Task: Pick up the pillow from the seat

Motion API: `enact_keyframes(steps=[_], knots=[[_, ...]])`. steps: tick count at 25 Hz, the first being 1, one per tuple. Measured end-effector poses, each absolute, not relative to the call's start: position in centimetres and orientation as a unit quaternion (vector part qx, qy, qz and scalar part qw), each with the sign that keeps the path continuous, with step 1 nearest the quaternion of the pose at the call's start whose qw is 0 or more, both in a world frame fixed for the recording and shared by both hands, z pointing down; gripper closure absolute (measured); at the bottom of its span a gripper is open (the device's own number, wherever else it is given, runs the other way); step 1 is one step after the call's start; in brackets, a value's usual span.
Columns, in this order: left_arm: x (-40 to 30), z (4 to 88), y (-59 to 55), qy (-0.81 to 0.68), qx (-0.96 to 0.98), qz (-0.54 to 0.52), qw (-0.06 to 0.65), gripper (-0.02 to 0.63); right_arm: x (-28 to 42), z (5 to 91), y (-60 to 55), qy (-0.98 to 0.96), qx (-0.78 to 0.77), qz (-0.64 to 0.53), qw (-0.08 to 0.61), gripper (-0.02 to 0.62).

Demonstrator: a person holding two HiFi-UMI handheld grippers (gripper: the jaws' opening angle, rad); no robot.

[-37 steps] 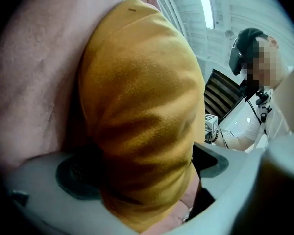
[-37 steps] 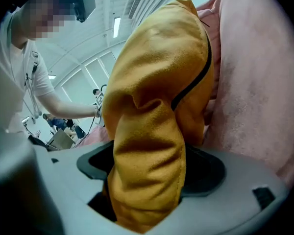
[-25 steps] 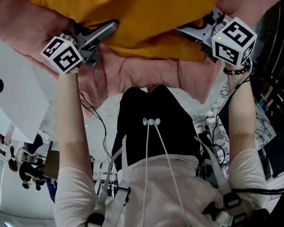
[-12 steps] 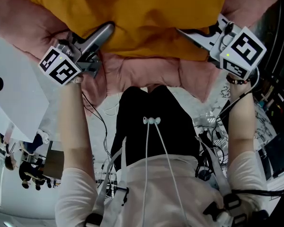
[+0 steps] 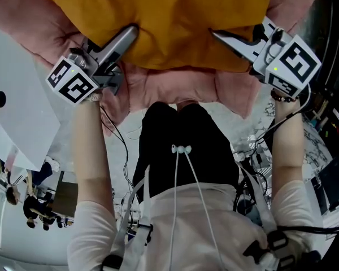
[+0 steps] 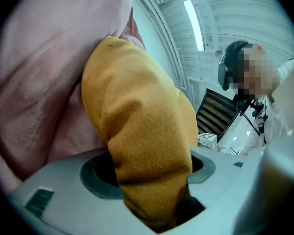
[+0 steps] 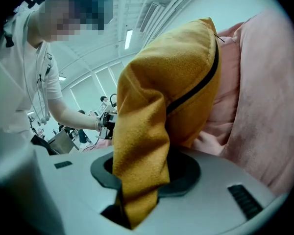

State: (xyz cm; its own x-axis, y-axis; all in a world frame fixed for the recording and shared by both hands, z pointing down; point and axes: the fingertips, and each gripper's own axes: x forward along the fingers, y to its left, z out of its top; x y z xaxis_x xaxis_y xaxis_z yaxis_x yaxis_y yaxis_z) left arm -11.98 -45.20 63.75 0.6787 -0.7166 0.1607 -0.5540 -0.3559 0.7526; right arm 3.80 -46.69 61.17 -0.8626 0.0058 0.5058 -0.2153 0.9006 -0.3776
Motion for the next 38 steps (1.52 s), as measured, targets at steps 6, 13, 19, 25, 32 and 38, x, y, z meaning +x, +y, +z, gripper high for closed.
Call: enact_keyframes(steps=[6,13,19,25,32,38], knots=[[-11.7,61.9,-45.2,-0.388,0.824,-0.108,0.399,0.282,3.9,59.9,-46.7,-0.946,0.069,0.205,0.244,0.440],[-12.6,54.7,-42.7,-0.394,0.829,-0.119,0.379,0.284,2.9,53.1,-44.2,-0.954,0.078,0.180,0.225,0.440],[-12.8,50.1,-44.5,-0.398,0.848,-0.130,0.326,0.285,2.7,48.9,-45.8,-0.966,0.095,0.135,0.197,0.440],[-11.6,45.1,-45.4,-0.390,0.861,-0.126,0.301,0.285,3.9,44.4,-46.5,-0.972,0.108,0.111,0.177,0.440],[-10.3,40.7,-45.0,-0.395,0.863,-0.130,0.286,0.287,5.1,40.2,-46.2,-0.975,0.119,0.097,0.163,0.440],[-9.1,37.2,-44.2,-0.393,0.867,-0.129,0.278,0.287,6.4,37.1,-45.3,-0.976,0.128,0.093,0.146,0.439]])
